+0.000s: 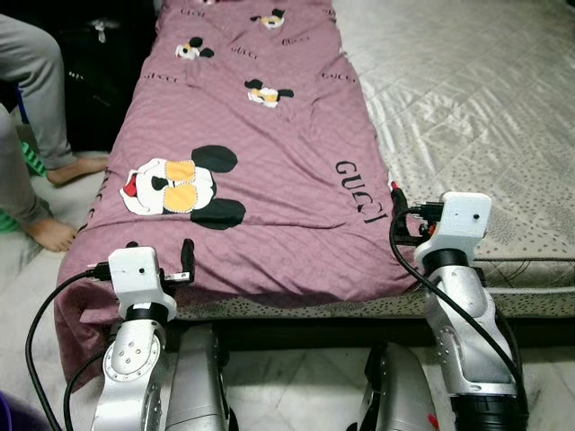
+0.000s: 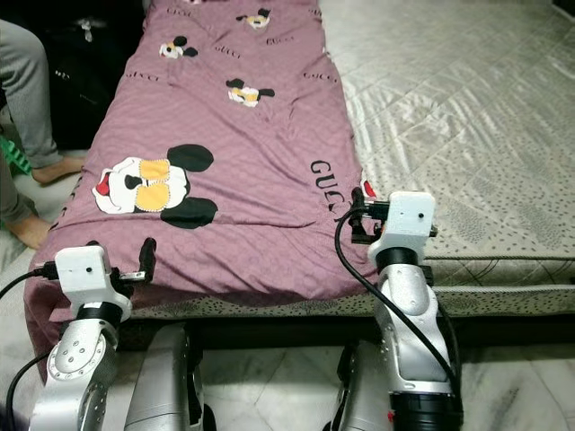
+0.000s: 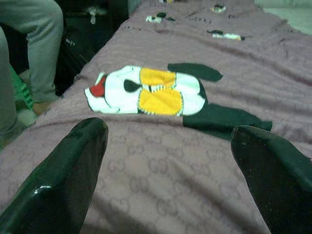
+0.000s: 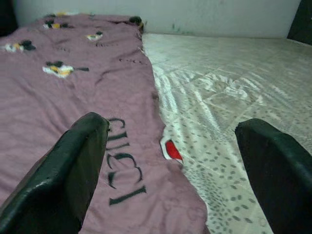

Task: Clean up the room

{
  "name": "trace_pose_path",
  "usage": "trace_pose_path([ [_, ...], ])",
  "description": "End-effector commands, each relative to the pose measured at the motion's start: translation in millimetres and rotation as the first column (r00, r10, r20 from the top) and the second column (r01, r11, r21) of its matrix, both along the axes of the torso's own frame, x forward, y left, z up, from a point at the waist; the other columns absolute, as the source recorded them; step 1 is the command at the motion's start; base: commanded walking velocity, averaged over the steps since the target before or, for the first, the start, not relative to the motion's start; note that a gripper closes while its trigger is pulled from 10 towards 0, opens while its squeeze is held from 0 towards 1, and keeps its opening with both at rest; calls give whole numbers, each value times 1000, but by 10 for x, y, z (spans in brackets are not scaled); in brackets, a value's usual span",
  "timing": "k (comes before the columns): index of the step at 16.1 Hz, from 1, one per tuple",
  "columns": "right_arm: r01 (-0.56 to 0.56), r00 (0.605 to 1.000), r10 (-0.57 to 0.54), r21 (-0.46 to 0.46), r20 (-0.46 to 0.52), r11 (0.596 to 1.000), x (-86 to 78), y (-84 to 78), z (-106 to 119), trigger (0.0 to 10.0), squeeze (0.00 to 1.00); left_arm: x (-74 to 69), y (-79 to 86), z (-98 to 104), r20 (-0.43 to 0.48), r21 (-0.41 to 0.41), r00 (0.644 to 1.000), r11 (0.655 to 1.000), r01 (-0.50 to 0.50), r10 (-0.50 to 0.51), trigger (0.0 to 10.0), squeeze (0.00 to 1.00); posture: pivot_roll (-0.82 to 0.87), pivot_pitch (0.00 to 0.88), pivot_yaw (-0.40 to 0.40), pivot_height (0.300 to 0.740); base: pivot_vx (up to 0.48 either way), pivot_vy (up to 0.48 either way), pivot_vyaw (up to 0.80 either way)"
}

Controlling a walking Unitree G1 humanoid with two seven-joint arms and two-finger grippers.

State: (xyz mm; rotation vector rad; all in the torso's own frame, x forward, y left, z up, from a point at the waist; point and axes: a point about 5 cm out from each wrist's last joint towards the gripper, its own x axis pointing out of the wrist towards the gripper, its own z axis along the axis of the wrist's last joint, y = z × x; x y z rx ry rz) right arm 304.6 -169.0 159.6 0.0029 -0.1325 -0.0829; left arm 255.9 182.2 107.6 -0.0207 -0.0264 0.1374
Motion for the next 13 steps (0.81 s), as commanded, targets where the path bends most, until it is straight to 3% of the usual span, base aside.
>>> trace_pose_path([
  [1, -2, 1000, 2, 12, 14, 1000, 10, -13, 24, 10000, 0, 8, -6, 6, 9, -7, 1000, 1000, -8, 8, 10000, 0, 53, 46, 7, 520, 0, 0, 0],
  [13, -27, 999, 25, 34, 40, 999, 121, 52, 77, 10000, 0, 79, -40, 29, 33, -13, 999, 1000, 2, -1, 10000, 0, 50, 21, 11, 629, 0, 0, 0],
])
